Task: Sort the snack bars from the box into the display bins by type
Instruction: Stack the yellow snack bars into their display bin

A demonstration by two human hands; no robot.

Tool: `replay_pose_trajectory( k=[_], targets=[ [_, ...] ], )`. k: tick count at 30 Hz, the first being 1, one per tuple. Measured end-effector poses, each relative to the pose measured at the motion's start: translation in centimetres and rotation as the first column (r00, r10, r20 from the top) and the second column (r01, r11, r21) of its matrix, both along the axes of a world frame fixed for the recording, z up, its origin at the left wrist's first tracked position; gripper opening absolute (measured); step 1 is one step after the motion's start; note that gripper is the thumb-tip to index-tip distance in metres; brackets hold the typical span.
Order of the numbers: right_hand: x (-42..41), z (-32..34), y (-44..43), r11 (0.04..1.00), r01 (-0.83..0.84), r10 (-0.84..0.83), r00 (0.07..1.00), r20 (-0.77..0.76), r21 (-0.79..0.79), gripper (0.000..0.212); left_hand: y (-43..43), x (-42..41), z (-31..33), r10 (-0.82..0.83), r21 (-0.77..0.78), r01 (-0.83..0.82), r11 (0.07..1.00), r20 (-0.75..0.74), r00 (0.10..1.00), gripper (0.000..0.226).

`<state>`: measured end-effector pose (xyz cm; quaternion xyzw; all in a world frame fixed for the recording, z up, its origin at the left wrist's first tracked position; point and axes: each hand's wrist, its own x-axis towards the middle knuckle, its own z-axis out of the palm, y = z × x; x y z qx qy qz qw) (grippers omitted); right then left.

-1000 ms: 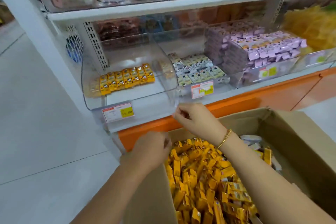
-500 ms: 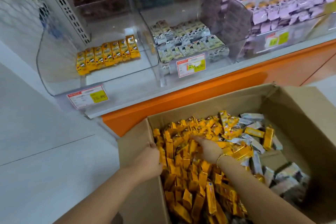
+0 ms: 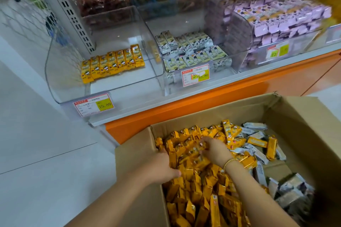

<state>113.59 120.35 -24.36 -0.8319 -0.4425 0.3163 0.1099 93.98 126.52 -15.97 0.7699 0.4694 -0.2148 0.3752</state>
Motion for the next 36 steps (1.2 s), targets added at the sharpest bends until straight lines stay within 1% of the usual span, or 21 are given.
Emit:
replay_pose_trajectory(
  k=[2, 4, 5, 7, 9, 11, 13, 14, 15, 17, 19, 22, 24, 25, 26, 27, 28, 29, 31, 33, 36],
  targets=[
    [0.8, 4.2, 0.5, 0.982, 0.084, -0.072, 0.994, -0.078, 0.169, 0.037, -0.5, 1.2, 2.2, 0.156, -0.108, -0.142, 0.984, 0.128, 0.98, 0.081],
    [0.8, 8.9, 0.6, 0.916, 0.171, -0.089, 0.969, -0.232, 0.362, 0.034, -0.7, 1.9, 4.5, 0.414, -0.297, -0.328, 0.897, 0.297, 0.861, 0.068],
    [0.4, 11.3, 0.6, 0.869, 0.209, -0.056, 0.942, -0.331, 0.449, 0.03, -1.0, 2.1, 5.9, 0.567, -0.443, -0.399, 0.803, 0.362, 0.74, 0.054],
    [-0.9, 15.6, 0.1, 0.765, 0.327, 0.038, 0.837, -0.546, 0.555, 0.026, -1.4, 2.1, 8.3, 0.812, -0.724, -0.394, 0.566, 0.409, 0.416, 0.023],
    [-2.5, 18.4, -0.4, 0.711, 0.4, 0.135, 0.729, -0.671, 0.578, 0.026, -1.5, 1.7, 10.3, 0.916, -0.866, -0.298, 0.4, 0.391, 0.093, 0.029],
    [-4.1, 20.2, -0.8, 0.686, 0.383, 0.186, 0.73, -0.658, 0.619, 0.026, -1.3, 0.9, 11.7, 0.91, -0.904, -0.21, 0.372, 0.4, -0.109, 0.036],
    [-5.3, 21.2, -1.1, 0.661, 0.284, 0.21, 0.818, -0.535, 0.695, 0.027, -1.2, -0.1, 12.9, 0.88, -0.889, -0.2, 0.413, 0.446, -0.162, 0.037],
    [-5.8, 21.6, -1.1, 0.656, 0.177, 0.195, 0.899, -0.392, 0.733, 0.027, -1.1, -0.6, 13.3, 0.865, -0.873, -0.218, 0.437, 0.474, -0.164, 0.038],
    [-6.1, 22.1, -1.1, 0.66, 0.034, 0.184, 0.961, -0.206, 0.75, 0.035, -0.9, -1.2, 13.6, 0.848, -0.853, -0.243, 0.462, 0.505, -0.16, 0.038],
    [-6.7, 23.0, -0.9, 0.679, -0.211, 0.235, 0.97, 0.064, 0.703, 0.063, -0.3, -2.5, 14.1, 0.817, -0.812, -0.289, 0.507, 0.56, -0.14, 0.04],
    [-7.7, 24.3, -0.2, 0.7, -0.362, 0.326, 0.929, 0.175, 0.615, 0.079, 0.4, -3.9, 14.5, 0.783, -0.766, -0.323, 0.556, 0.613, -0.104, 0.038],
    [-9.4, 25.8, 2.1, 0.719, -0.493, 0.358, 0.867, 0.347, 0.49, 0.072, 1.6, -6.0, 15.5, 0.717, -0.69, -0.334, 0.642, 0.695, -0.057, 0.033],
    [-10.7, 26.9, 4.5, 0.714, -0.505, 0.356, 0.858, 0.37, 0.485, 0.058, 2.8, -7.6, 16.2, 0.638, -0.582, -0.387, 0.715, 0.77, 0.02, 0.031],
    [-11.3, 27.4, 6.2, 0.719, -0.499, 0.363, 0.863, 0.352, 0.483, 0.048, 3.6, -8.5, 16.5, 0.56, -0.453, -0.465, 0.761, 0.82, 0.118, 0.031],
    [-11.7, 27.9, 8.0, 0.74, -0.487, 0.366, 0.87, 0.329, 0.464, 0.04, 4.5, -9.4, 16.5, 0.451, -0.223, -0.577, 0.786, 0.844, 0.289, 0.034],
    [-12.1, 28.3, 10.2, 0.774, -0.474, 0.367, 0.876, 0.313, 0.42, 0.035, 5.4, -10.4, 16.1, 0.34, 0.098, -0.642, 0.76, 0.782, 0.522, 0.041],
    [-12.4, 28.5, 12.6, 0.812, -0.47, 0.37, 0.873, 0.317, 0.346, 0.032, 6.0, -11.2, 15.8, 0.259, 0.403, -0.587, 0.702, 0.624, 0.737, 0.047],
    [-12.6, 28.6, 14.9, 0.844, -0.468, 0.382, 0.867, 0.319, 0.261, 0.033, 6.2, -12.0, 15.6, 0.218, 0.591, -0.478, 0.65, 0.458, 0.862, 0.049],
    [-13.4, 27.8, 18.8, 0.885, -0.454, 0.42, 0.872, 0.251, 0.099, 0.037, 6.3, -12.9, 14.9, 0.202, 0.66, -0.383, 0.647, 0.336, 0.92, 0.042],
    [-14.6, 26.3, 21.2, 0.884, -0.466, 0.466, 0.868, 0.172, -0.042, 0.038, 6.4, -13.3, 14.4, 0.169, 0.653, -0.379, 0.656, 0.362, 0.917, 0.036],
    [-16.4, 24.1, 23.1, 0.834, -0.515, 0.546, 0.823, 0.155, -0.2, 0.035, 6.9, -13.9, 14.2, 0.126, 0.665, -0.361, 0.653, 0.375, 0.918, 0.038]
  ],
)
